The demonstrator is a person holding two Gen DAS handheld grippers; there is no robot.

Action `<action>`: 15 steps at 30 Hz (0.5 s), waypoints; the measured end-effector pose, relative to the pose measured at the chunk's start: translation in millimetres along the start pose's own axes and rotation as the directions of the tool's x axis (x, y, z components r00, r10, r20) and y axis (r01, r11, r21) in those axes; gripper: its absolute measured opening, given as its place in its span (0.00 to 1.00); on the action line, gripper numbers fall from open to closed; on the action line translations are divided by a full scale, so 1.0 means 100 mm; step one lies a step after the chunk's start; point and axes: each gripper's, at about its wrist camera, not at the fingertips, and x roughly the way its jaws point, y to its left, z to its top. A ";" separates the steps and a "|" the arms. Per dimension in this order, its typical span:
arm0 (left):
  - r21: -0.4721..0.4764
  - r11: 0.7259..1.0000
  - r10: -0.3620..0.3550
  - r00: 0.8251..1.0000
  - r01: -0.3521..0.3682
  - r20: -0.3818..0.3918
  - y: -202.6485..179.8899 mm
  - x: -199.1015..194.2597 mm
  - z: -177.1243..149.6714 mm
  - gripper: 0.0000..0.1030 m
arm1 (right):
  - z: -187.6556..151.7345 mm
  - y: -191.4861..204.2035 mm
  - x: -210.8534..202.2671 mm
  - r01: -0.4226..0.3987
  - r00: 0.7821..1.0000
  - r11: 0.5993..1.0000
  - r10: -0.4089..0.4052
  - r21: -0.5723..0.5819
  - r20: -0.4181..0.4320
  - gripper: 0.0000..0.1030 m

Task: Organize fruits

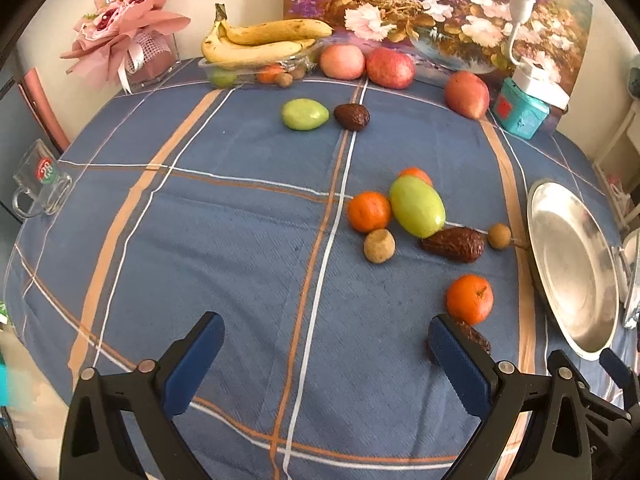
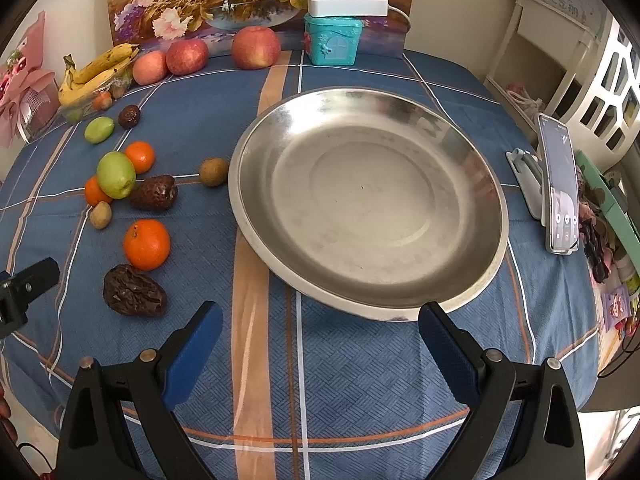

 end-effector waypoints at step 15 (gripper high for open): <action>-0.044 0.994 -0.094 0.995 0.096 0.039 0.17 0.11 0.22 1.00 | 0.18 0.57 0.01 -0.172 0.985 0.985 0.172 -0.007 -0.009 0.95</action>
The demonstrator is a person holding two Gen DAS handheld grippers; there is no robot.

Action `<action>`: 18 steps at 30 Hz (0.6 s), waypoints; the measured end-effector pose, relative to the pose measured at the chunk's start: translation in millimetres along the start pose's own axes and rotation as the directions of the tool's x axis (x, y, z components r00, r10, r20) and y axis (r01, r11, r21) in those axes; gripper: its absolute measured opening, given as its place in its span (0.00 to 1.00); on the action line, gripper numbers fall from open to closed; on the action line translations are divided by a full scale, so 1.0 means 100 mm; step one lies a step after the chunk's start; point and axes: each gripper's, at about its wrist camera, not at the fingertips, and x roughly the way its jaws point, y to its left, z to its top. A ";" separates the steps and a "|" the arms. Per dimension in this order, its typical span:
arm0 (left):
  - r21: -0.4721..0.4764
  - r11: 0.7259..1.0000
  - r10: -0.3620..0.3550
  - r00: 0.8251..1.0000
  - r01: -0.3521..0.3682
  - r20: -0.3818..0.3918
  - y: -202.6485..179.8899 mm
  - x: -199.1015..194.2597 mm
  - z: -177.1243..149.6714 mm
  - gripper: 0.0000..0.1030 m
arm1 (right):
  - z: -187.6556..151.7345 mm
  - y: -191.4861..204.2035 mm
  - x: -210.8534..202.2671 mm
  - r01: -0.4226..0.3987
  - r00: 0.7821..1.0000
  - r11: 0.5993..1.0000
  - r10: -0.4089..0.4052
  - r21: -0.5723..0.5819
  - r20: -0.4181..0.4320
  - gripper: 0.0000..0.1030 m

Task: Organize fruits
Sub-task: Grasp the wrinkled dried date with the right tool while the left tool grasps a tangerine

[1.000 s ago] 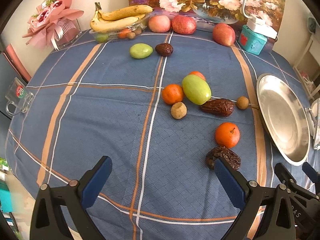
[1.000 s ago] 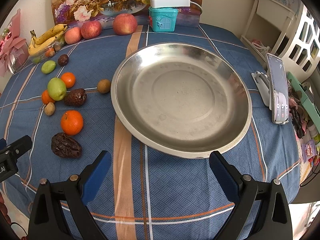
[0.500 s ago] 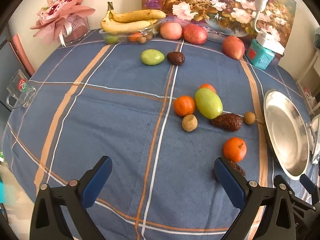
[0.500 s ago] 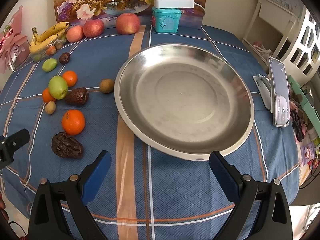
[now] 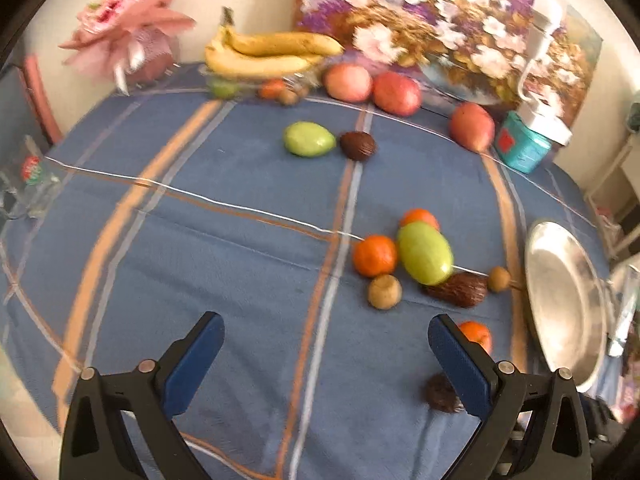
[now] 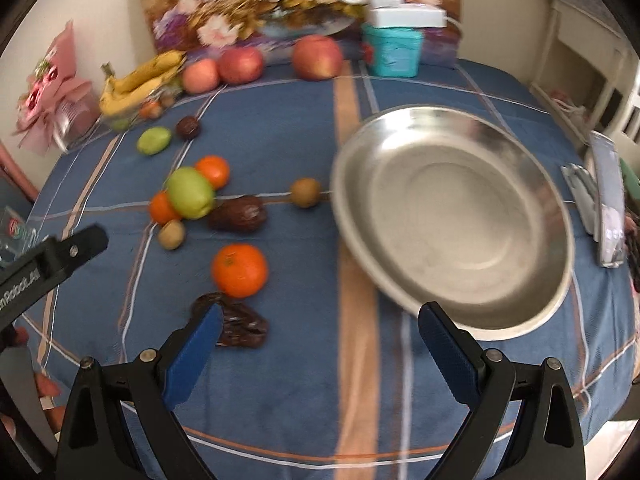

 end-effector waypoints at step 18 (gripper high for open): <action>-0.061 0.995 0.072 0.992 -0.079 -0.104 0.13 0.20 -0.11 0.99 | -0.06 0.49 0.41 -0.047 0.993 0.994 0.036 -0.094 -0.116 0.78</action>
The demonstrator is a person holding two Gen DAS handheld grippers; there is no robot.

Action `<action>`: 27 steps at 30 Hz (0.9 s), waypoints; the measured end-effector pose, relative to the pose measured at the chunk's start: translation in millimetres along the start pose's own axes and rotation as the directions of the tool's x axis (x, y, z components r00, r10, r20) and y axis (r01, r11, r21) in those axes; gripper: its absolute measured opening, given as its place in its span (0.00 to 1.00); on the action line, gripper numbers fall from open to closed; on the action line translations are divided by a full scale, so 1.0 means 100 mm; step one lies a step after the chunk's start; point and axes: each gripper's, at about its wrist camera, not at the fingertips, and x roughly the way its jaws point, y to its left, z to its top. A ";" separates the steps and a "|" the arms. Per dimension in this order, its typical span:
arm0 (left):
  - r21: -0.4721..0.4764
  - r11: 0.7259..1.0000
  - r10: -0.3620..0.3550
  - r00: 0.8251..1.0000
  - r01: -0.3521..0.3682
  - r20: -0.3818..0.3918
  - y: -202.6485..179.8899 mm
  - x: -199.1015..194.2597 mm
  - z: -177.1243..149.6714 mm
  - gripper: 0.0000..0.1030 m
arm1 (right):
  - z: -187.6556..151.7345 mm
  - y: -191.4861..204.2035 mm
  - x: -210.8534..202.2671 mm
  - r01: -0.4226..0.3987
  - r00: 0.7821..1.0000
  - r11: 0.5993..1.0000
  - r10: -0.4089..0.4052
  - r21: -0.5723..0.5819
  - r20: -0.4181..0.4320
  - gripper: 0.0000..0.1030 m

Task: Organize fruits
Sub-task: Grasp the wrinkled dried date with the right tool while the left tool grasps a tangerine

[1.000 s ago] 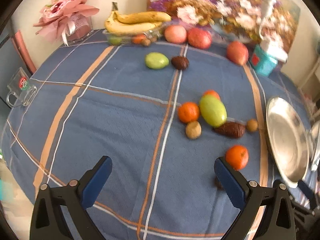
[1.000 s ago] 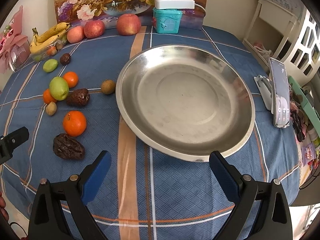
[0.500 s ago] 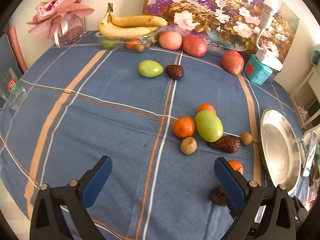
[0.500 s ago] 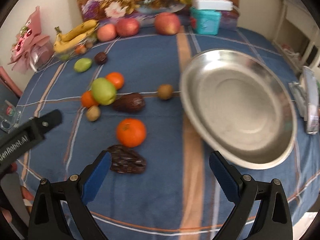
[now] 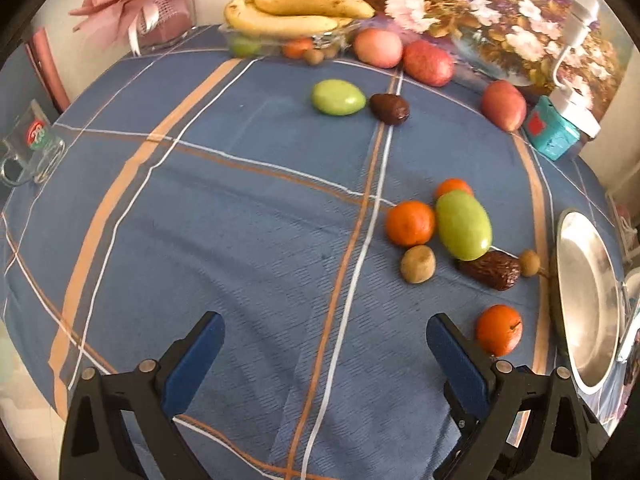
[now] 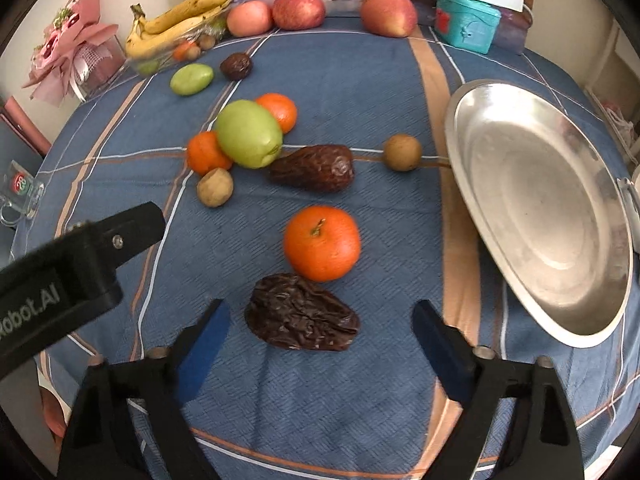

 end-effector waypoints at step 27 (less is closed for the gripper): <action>0.003 0.998 -0.069 0.998 0.069 -0.002 -0.29 -0.08 -0.04 0.82 | -0.03 -0.53 -0.56 -0.047 0.991 0.984 0.025 0.169 0.131 0.58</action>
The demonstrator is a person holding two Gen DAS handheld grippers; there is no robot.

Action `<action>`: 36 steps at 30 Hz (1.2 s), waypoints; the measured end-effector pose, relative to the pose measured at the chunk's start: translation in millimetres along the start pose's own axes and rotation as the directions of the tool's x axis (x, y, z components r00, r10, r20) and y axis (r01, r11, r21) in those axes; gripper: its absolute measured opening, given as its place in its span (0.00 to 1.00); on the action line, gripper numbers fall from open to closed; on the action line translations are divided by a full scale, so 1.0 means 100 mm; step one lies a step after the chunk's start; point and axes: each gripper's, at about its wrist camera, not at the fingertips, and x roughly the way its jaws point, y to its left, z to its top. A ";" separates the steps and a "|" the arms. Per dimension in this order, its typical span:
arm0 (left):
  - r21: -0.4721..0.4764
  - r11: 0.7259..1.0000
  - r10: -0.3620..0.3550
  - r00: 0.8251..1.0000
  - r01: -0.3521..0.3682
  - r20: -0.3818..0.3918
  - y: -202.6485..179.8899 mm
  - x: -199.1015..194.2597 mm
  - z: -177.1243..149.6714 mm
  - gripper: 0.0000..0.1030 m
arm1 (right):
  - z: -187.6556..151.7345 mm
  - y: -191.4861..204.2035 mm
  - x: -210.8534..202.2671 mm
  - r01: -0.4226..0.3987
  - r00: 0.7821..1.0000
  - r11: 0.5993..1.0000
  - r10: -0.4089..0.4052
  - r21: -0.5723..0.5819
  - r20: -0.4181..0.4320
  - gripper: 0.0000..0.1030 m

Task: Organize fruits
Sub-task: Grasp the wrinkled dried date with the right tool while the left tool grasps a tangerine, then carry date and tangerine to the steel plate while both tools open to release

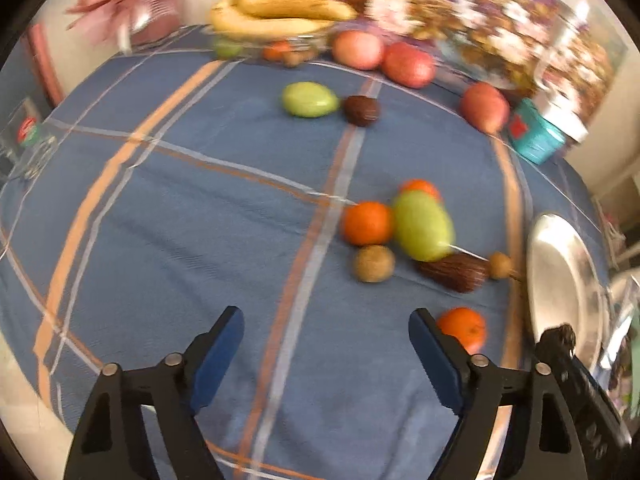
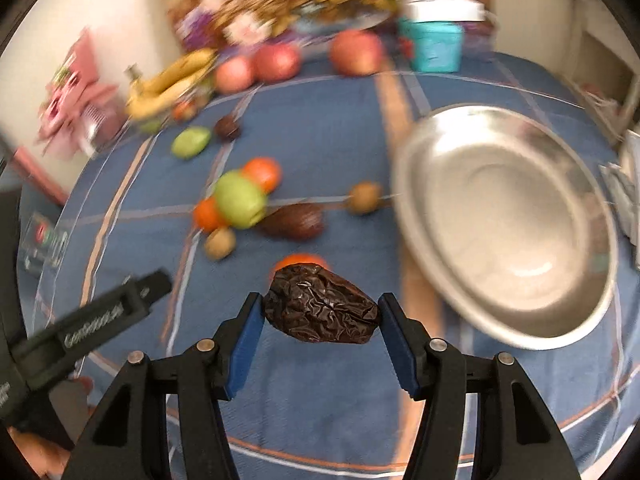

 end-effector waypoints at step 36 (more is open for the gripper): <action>0.173 0.950 -0.247 0.965 0.258 -0.085 -1.43 0.10 0.20 0.38 | 0.36 -0.96 -0.15 0.133 0.987 0.943 -0.156 0.306 0.051 0.58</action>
